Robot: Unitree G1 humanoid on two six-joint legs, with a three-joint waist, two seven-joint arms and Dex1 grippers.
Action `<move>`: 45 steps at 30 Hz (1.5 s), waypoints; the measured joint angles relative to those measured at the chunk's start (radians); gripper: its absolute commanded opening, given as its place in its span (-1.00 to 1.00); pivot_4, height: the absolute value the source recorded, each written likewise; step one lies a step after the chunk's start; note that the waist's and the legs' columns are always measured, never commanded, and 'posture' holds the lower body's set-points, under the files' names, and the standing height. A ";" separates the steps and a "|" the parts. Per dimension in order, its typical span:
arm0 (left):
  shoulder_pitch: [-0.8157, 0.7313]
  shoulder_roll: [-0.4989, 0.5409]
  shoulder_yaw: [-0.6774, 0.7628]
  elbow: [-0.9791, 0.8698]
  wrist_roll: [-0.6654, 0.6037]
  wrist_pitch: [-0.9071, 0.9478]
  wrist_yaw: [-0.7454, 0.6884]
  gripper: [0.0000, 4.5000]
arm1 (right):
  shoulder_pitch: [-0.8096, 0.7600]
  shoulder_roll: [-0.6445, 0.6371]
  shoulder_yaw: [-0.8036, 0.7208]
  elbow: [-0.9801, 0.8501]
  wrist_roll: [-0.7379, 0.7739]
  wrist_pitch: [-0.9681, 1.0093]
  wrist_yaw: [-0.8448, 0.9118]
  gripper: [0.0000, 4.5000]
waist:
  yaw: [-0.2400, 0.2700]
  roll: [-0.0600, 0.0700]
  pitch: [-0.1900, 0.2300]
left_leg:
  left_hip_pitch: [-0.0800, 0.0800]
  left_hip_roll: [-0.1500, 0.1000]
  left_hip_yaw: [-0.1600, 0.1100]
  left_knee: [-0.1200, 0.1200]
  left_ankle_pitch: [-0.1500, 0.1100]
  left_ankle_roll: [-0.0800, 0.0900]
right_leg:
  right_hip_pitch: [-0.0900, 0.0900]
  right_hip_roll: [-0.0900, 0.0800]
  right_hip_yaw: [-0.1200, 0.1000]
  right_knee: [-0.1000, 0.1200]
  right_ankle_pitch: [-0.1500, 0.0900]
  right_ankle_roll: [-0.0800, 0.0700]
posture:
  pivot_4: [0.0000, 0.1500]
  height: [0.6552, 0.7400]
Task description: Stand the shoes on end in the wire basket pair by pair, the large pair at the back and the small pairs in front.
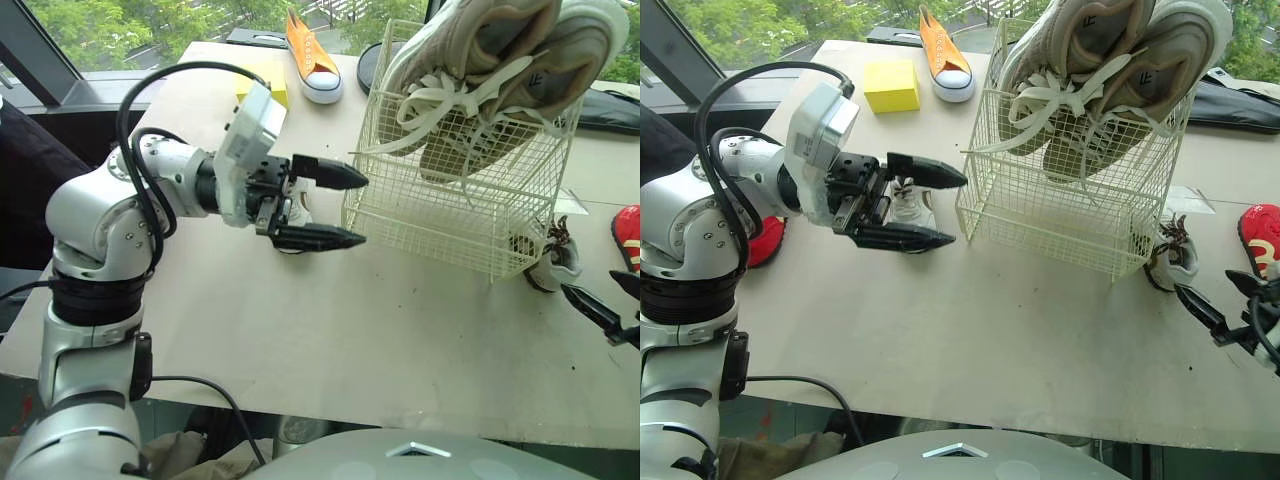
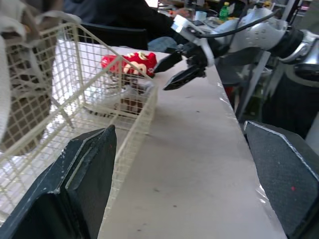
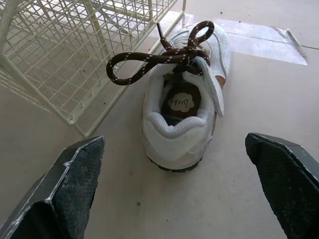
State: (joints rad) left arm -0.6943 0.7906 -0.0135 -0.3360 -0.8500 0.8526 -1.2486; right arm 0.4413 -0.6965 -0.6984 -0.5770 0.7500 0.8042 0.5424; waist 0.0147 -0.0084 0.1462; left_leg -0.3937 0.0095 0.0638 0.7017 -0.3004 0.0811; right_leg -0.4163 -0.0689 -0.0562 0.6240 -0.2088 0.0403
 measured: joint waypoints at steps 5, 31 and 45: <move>-0.001 0.011 -0.001 -0.019 -0.019 0.025 -0.012 0.98 | -0.098 0.001 0.118 0.059 -0.066 0.003 -0.054 1.00 | 0.001 0.000 0.001 | 0.000 0.000 0.000 0.000 0.001 -0.001 | 0.000 0.000 0.000 0.000 0.001 -0.002 | 1.00 1.00; -0.200 -0.235 -0.130 0.091 0.061 0.048 0.179 1.00 | 0.300 -0.266 -0.590 0.043 -0.267 -0.389 0.695 -0.97 | 0.023 -0.001 0.006 | 0.000 -0.001 -0.001 0.000 -0.002 0.004 | 0.001 0.009 0.002 0.000 -0.001 0.002 | 1.00 1.00; -0.520 -0.375 -0.325 0.405 0.086 0.211 -0.056 1.00 | -0.134 -0.823 -0.330 -0.078 0.015 -0.495 0.837 -0.97 | 0.003 -0.005 0.012 | -0.004 -0.001 -0.002 0.000 0.001 -0.001 | -0.002 -0.003 0.000 0.000 0.001 -0.003 | 1.00 1.00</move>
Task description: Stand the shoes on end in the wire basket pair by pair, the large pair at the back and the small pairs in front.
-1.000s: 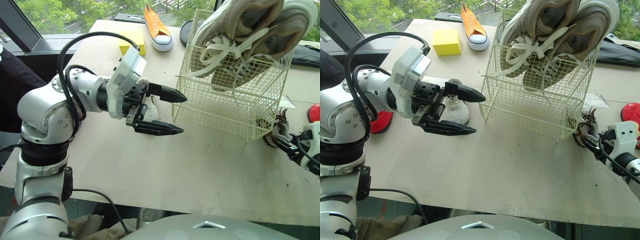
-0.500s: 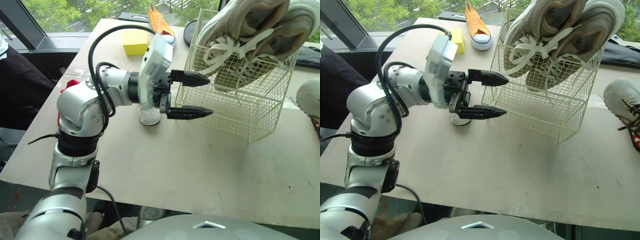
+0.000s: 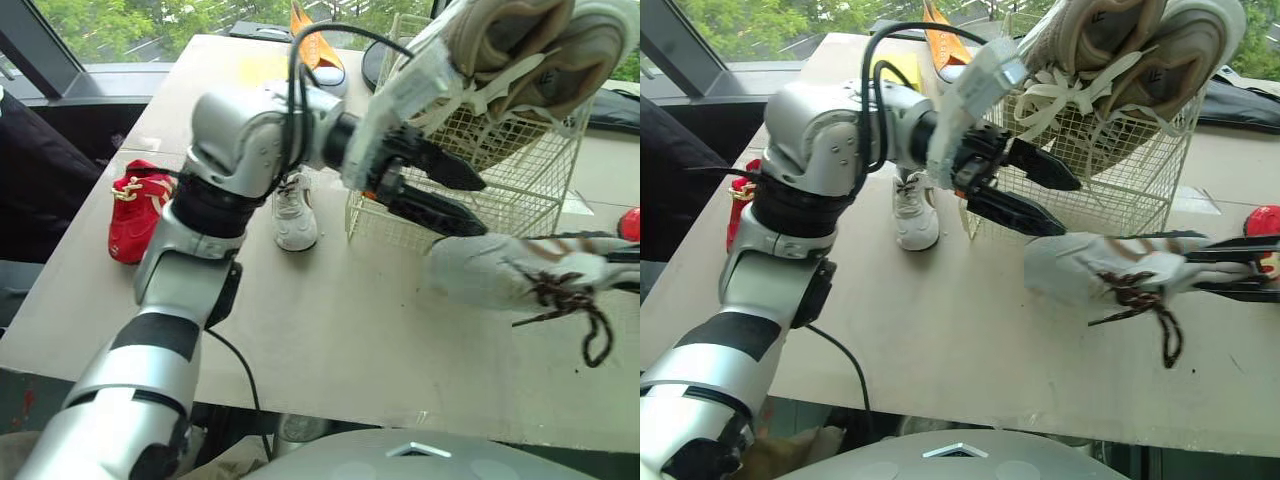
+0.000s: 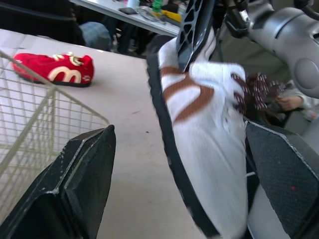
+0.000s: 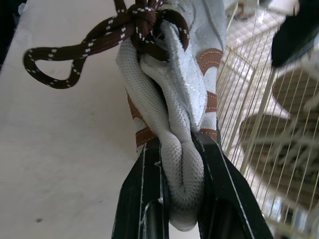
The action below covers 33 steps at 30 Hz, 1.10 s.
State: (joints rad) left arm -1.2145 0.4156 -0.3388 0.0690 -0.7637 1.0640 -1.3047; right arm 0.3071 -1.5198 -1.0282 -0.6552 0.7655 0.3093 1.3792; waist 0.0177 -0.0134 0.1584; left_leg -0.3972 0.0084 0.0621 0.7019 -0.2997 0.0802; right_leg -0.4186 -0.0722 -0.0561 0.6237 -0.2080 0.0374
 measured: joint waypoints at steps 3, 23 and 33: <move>-0.017 0.008 -0.064 0.019 0.044 0.022 -0.020 1.00 | -0.143 -0.103 0.233 0.085 0.001 -0.160 -0.112 -0.97 | 0.000 0.002 0.001 | -0.001 0.000 0.000 -0.001 0.000 0.000 | 0.000 -0.001 -0.001 -0.002 -0.001 -0.001 | 1.00 1.00; 0.130 0.015 0.148 -0.050 -0.026 0.232 0.112 -0.77 | -0.486 -0.096 0.655 0.195 0.184 -0.027 -0.365 0.87 | 0.003 0.004 0.003 | -0.003 0.000 -0.003 0.000 0.000 0.000 | 0.002 -0.006 -0.009 -0.004 -0.001 -0.001 | 1.00 1.00; 0.323 -0.149 0.369 -0.211 -0.052 -0.030 0.365 -0.77 | -0.154 0.452 0.337 -0.112 0.737 0.449 -0.851 0.87 | 0.020 0.004 0.002 | 0.001 -0.003 -0.009 0.001 0.003 -0.005 | 0.007 -0.006 -0.014 0.000 0.002 0.003 | 1.00 1.00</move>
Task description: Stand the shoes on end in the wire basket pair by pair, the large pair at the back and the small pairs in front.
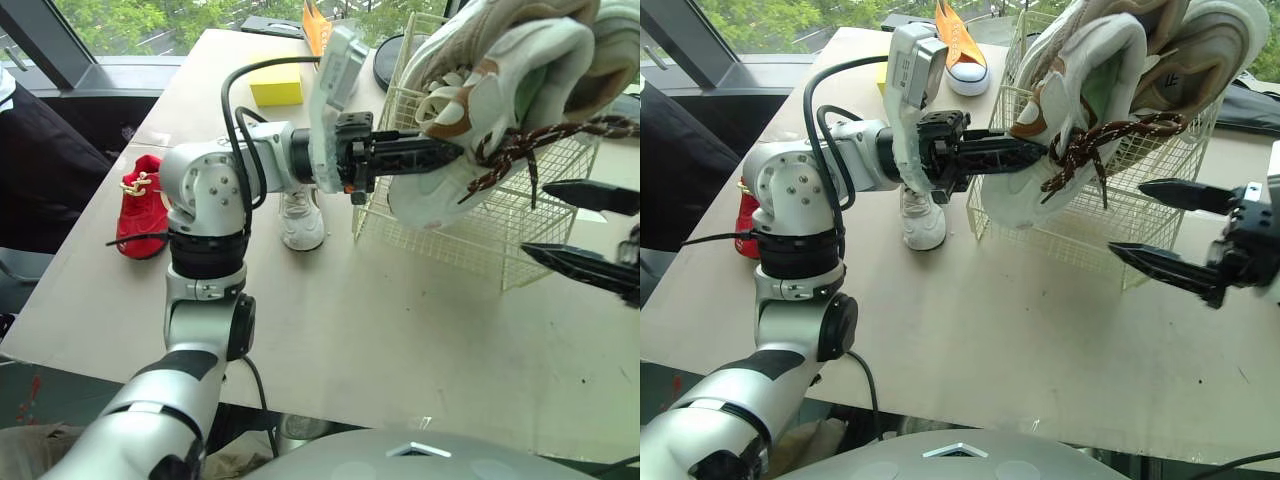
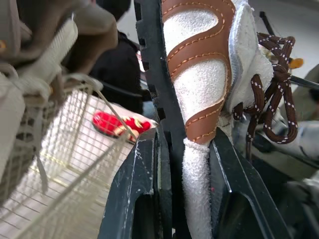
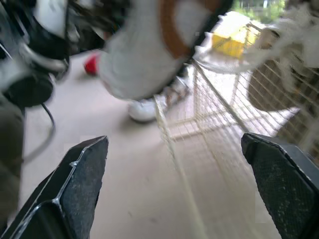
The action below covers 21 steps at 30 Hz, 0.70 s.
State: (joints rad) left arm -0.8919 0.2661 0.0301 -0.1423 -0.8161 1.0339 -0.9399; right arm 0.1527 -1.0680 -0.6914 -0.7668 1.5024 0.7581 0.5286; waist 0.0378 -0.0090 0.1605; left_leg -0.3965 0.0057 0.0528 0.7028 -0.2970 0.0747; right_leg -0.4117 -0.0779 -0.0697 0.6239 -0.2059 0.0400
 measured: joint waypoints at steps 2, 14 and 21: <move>0.020 0.004 -0.042 -0.015 0.046 -0.084 -0.005 -0.77 | -0.064 0.039 0.097 -0.054 0.096 -0.048 -0.167 0.87 | -0.004 0.000 0.000 | 0.002 0.000 0.001 0.000 0.002 -0.002 | 0.000 0.000 0.001 0.001 -0.001 -0.005 | 1.00 1.00; 0.093 0.060 -0.103 -0.036 0.128 -0.266 -0.049 -0.77 | -0.232 0.124 0.362 -0.035 0.116 -0.104 -0.507 -0.86 | 0.003 -0.001 0.000 | -0.002 0.000 0.000 0.000 0.004 0.002 | -0.002 0.006 0.002 0.000 0.003 -0.004 | 1.00 1.00; 0.094 0.066 -0.102 -0.036 0.128 -0.276 -0.045 -0.77 | -0.259 0.135 0.390 -0.019 0.100 -0.102 -0.515 -0.97 | 0.001 -0.001 0.000 | -0.002 0.000 0.001 0.000 0.003 0.002 | -0.002 0.007 0.003 0.000 0.002 -0.005 | 1.00 1.00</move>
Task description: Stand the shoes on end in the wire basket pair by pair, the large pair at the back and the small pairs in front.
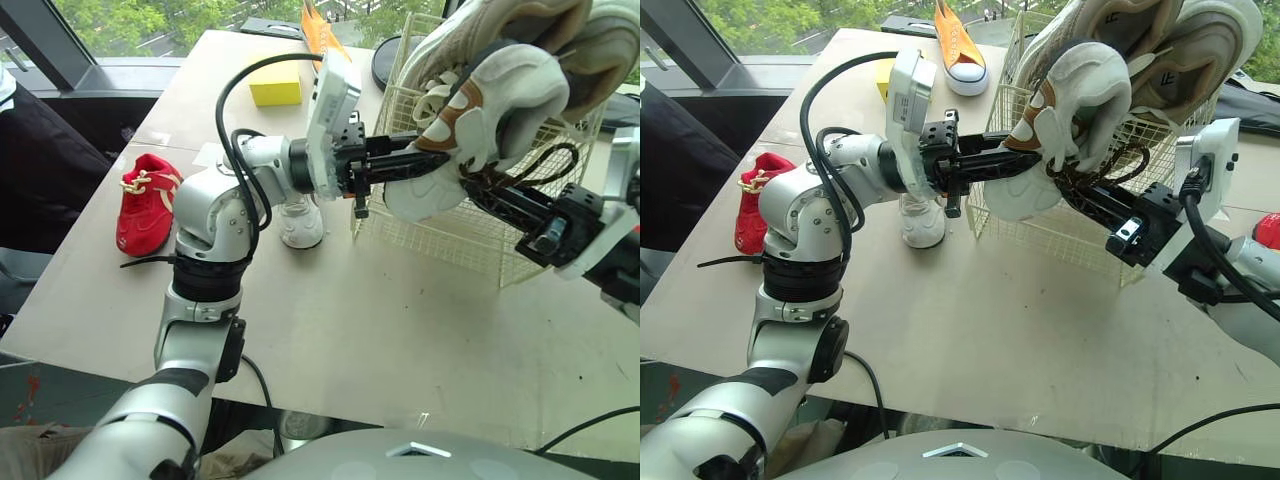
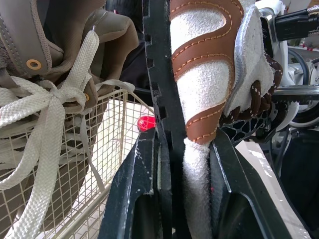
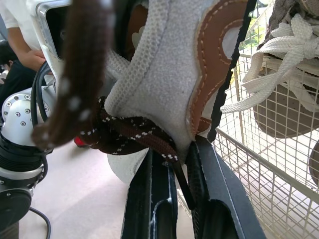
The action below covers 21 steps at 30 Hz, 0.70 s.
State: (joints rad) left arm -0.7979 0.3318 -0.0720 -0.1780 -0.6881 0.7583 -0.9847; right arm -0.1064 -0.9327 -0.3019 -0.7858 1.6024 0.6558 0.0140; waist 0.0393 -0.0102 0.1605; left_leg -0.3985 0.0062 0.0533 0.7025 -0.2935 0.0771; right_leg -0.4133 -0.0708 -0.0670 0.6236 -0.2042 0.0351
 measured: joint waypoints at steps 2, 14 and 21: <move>0.001 -0.002 0.002 0.001 0.000 -0.001 0.007 -0.77 | -0.002 0.008 0.003 0.000 -0.001 0.000 -0.003 -0.97 | 0.000 0.000 0.000 | 0.000 0.000 0.000 0.000 0.000 0.001 | 0.000 0.000 0.000 0.000 -0.001 -0.002 | 1.00 1.00; -0.068 -0.043 0.026 0.093 0.026 -0.123 0.019 0.50 | 0.050 0.031 -0.049 -0.020 -0.019 -0.035 0.030 -1.00 | 0.000 0.000 0.000 | 0.000 0.000 0.000 0.000 0.000 0.001 | 0.000 0.004 0.000 0.000 0.001 0.002 | 1.00 1.00; -0.045 0.136 0.071 0.070 -0.031 -0.028 -0.061 0.50 | 0.274 -0.005 -0.355 -0.024 -0.038 -0.014 0.150 -1.00 | -0.001 0.000 0.000 | 0.001 0.001 0.000 0.000 0.000 0.000 | 0.000 0.004 0.001 0.000 0.001 0.002 | 1.00 1.00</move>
State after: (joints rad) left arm -0.8428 0.4674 -0.0005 -0.1075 -0.7192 0.7303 -1.0454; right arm 0.1678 -0.9375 -0.6572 -0.8094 1.5639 0.6420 0.1636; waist 0.0387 -0.0107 0.1605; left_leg -0.3979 0.0069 0.0535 0.7022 -0.2938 0.0775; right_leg -0.4130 -0.0668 -0.0663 0.6236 -0.2033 0.0370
